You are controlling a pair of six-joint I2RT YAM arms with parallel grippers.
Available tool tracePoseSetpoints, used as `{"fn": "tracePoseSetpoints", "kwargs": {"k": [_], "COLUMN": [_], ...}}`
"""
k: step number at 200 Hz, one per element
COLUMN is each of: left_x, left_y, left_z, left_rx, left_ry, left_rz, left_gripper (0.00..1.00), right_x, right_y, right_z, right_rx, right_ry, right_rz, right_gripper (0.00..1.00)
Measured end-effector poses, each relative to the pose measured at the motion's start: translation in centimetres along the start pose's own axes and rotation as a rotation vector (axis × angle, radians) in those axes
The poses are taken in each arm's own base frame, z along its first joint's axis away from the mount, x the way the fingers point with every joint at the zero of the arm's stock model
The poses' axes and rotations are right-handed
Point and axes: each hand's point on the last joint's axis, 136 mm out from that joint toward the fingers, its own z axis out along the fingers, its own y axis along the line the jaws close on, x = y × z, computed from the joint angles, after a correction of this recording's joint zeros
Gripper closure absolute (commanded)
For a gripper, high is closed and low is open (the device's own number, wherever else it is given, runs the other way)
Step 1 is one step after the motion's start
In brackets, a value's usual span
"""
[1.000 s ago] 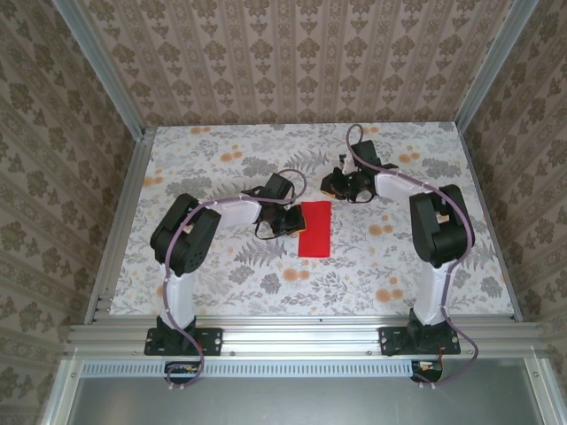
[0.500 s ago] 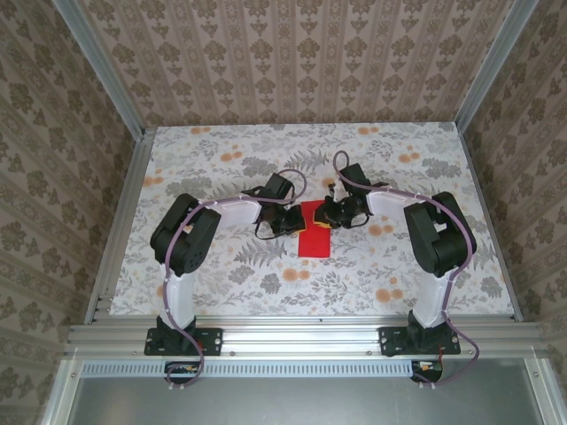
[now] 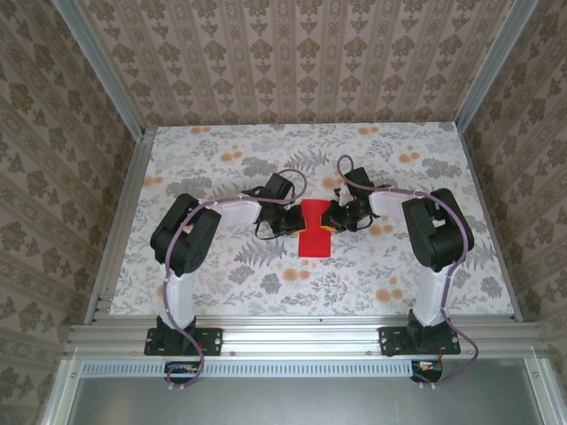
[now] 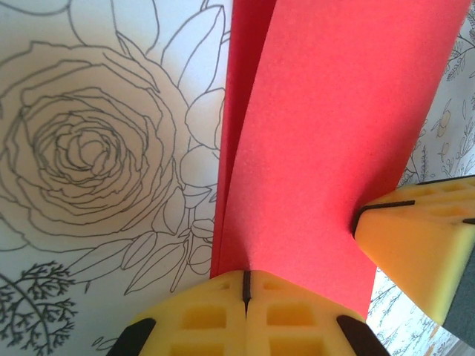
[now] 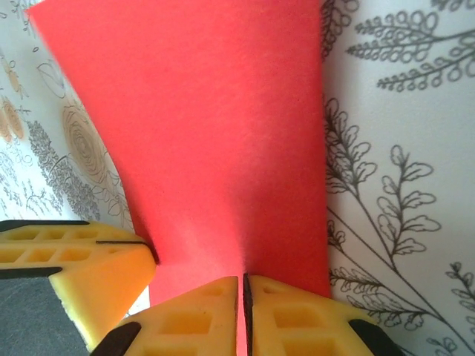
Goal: Fold a paper plane with a square sheet of paper (pick it up from the middle)
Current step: First fold in half a square sheet of paper at the center of the table.
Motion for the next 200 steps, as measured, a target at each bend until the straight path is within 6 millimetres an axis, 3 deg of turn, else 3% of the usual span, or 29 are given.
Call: {"fn": "tracePoseSetpoints", "kwargs": {"k": [45, 82, 142, 180, 200], "left_x": [0.0, 0.0, 0.0, 0.0, 0.0], "left_y": [0.0, 0.0, 0.0, 0.0, 0.0], "left_z": [0.0, 0.0, 0.0, 0.0, 0.0], "left_rx": [0.0, 0.001, 0.0, 0.0, 0.0], "left_ry": [-0.001, -0.001, -0.002, -0.001, -0.001], "left_rz": [0.0, 0.0, 0.0, 0.0, 0.001], "left_gripper": [1.0, 1.0, 1.0, 1.0, 1.0], "right_x": [1.8, 4.5, 4.7, 5.7, 6.6], "right_y": [1.1, -1.2, -1.0, 0.9, 0.5], "right_z": [-1.6, -0.6, -0.6, -1.5, -1.4], "right_rx": [-0.049, -0.015, -0.014, -0.031, -0.029], "right_ry": [-0.003, 0.053, 0.061, 0.063, 0.078], "right_rz": [-0.028, 0.011, 0.008, -0.039, -0.038], "right_gripper": [0.87, 0.87, 0.87, 0.87, 0.87]}}
